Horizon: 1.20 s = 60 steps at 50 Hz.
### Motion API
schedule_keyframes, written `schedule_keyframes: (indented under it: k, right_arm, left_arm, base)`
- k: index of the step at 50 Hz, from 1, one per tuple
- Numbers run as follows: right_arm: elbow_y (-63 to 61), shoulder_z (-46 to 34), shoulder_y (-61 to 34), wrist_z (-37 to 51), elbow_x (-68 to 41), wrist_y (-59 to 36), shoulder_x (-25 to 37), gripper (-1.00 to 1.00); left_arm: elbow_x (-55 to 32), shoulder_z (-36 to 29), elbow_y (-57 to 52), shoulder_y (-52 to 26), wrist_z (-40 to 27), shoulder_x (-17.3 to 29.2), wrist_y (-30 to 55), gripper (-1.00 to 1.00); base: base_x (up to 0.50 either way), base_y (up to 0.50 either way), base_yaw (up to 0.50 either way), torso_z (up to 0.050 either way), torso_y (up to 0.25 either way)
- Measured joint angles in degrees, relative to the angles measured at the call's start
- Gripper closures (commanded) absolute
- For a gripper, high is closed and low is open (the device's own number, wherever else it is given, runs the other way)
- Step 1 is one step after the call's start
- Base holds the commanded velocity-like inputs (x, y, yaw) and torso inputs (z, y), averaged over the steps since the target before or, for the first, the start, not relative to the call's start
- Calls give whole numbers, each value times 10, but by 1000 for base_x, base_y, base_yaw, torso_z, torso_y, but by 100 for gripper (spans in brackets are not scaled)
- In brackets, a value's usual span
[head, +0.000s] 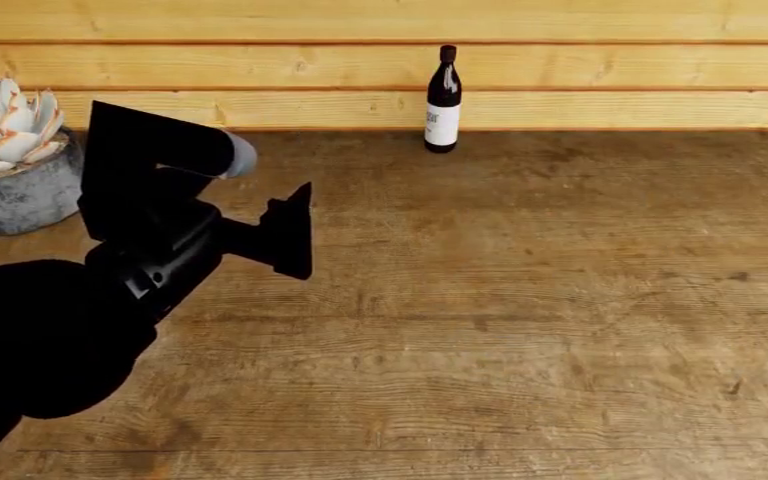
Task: A wet mug is on the counter and needs to be dried. Pick it up and place it upside down in the open cabinet.
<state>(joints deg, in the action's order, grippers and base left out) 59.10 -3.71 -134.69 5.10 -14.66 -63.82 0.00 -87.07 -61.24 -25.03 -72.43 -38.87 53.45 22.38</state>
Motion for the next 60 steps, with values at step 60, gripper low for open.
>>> schedule_keyframes:
  k: [60]
  right_arm:
    - [12,-76,-3,6,-77,35,0,100]
  left_arm:
    - [32,6,-19,8,-56,7,-5,-100]
  base:
    - [7,0,2,0,-52]
